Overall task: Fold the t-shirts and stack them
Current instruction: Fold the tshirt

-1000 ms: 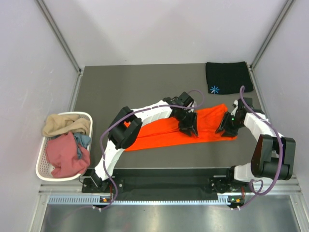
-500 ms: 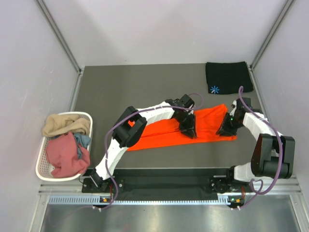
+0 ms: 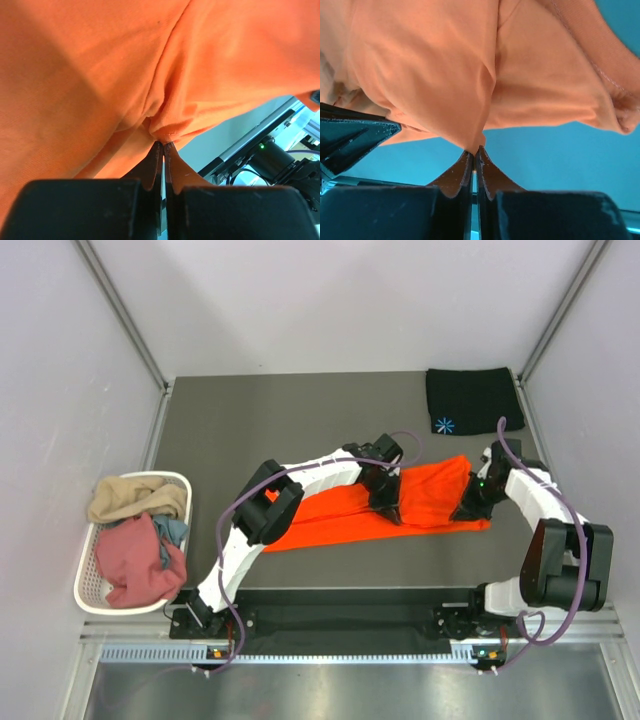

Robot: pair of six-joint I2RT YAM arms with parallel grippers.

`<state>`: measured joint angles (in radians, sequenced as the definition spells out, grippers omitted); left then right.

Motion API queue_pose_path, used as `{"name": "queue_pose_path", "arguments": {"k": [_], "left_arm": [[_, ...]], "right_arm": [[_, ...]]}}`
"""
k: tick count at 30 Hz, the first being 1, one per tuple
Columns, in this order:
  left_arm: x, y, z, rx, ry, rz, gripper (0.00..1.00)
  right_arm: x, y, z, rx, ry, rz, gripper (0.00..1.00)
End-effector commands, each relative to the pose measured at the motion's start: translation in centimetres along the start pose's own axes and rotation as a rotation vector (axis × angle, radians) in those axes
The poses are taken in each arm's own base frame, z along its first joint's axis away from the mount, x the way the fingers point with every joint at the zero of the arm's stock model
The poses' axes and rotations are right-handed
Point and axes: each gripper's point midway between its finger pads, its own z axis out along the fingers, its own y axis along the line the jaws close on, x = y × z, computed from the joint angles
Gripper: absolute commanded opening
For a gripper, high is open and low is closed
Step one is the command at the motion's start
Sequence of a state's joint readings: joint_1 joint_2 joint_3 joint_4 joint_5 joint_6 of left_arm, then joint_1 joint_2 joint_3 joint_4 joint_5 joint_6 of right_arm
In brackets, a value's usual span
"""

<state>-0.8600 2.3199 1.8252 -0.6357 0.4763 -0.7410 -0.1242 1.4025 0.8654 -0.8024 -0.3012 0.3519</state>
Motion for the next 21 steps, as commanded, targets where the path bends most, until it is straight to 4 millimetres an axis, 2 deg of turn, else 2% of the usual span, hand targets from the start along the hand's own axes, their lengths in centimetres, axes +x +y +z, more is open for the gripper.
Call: {"name": "queue_pose_path", "arguments": {"k": [1, 4, 8, 10, 12, 13, 14, 16, 18, 21], "left_arm": [[0.0, -1.5, -2.7, 0.013, -0.034, 0.047, 0.0], [0.3, -1.2, -2.8, 0.005, -0.03, 0.052, 0.0], [0.8, -0.5, -2.6, -0.021, -0.001, 0.046, 0.0], [0.7, -0.2, -2.9, -0.041, -0.006, 0.065, 0.0], [0.3, -0.2, -3.7, -0.06, -0.029, 0.127, 0.04], [-0.3, -0.3, -4.6, -0.085, -0.069, 0.151, 0.09], [-0.5, -0.4, -5.1, -0.089, -0.082, 0.189, 0.2], [-0.9, -1.0, -6.3, -0.087, -0.11, 0.226, 0.32], [-1.0, -1.1, -7.2, -0.102, -0.124, 0.257, 0.38], [-1.3, -1.6, -8.8, -0.11, -0.161, 0.304, 0.42]], "right_arm": [[-0.6, 0.4, -1.8, 0.022, -0.03, -0.01, 0.01], [-0.9, -0.5, -1.7, 0.066, -0.034, -0.026, 0.03], [0.6, -1.5, -0.4, 0.09, 0.048, -0.015, 0.09], [1.3, -2.0, 0.0, 0.106, 0.066, 0.0, 0.21], [1.4, -2.1, -0.2, 0.114, 0.064, 0.001, 0.26], [1.2, -2.2, -0.4, 0.125, 0.054, -0.003, 0.27], [0.4, -2.0, -0.9, 0.129, 0.033, -0.006, 0.29], [-0.7, -1.9, -1.6, 0.148, 0.0, -0.012, 0.35], [-2.6, -0.9, -2.4, 0.129, -0.054, -0.022, 0.4], [-5.3, 0.2, -2.3, 0.108, -0.103, -0.019, 0.41]]}}
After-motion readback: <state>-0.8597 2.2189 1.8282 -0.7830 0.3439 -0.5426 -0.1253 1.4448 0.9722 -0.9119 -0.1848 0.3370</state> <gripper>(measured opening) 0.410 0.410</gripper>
